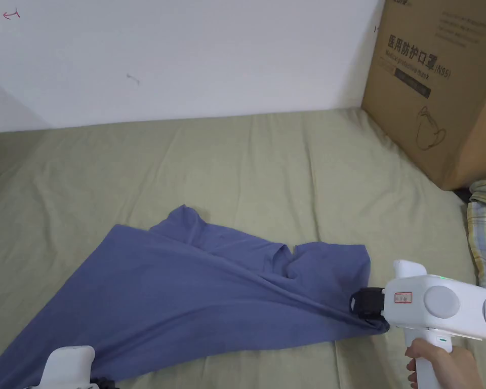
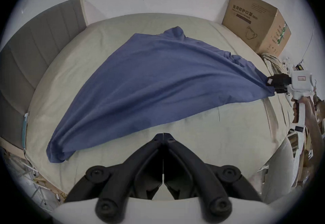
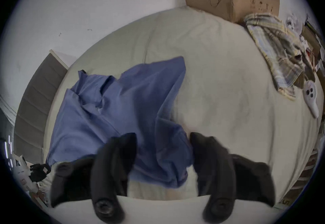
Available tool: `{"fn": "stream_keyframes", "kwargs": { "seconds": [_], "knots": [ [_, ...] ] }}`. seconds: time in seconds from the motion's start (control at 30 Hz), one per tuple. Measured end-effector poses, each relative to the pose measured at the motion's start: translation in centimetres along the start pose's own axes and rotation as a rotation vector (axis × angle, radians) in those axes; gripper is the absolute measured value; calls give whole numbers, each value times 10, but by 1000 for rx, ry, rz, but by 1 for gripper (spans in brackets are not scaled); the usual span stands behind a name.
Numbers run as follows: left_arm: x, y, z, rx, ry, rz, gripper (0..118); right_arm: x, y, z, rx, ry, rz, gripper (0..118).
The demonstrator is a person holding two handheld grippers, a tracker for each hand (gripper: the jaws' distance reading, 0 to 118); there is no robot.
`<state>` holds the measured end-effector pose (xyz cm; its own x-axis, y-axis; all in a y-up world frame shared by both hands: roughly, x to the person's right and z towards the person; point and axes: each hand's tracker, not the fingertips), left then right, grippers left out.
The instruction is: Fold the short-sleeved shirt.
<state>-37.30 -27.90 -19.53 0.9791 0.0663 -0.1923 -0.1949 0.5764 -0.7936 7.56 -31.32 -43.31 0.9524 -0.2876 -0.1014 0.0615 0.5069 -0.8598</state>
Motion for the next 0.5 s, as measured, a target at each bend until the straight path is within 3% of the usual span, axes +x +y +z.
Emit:
{"fn": "stream_keyframes", "kwargs": {
  "seconds": [0.03,0.07,0.17,0.3,0.5],
  "knots": [
    [0,1,-3,-7,-1,-1,0,0,-2,-8,-22,-14,-1,23],
    [3,2,-5,-11,-3,0,0,0,-4,-14,-41,-16,7,9],
    [3,3,-7,-18,-8,5,0,-5,-7,-13,-17,-16,-5,6],
    [0,9,-6,-14,-5,2,0,-13,-1,-3,-7,-35,47,6],
    [-12,42,-18,6,-15,11,0,-15,6,8,19,-26,34,6]
  ]
}}
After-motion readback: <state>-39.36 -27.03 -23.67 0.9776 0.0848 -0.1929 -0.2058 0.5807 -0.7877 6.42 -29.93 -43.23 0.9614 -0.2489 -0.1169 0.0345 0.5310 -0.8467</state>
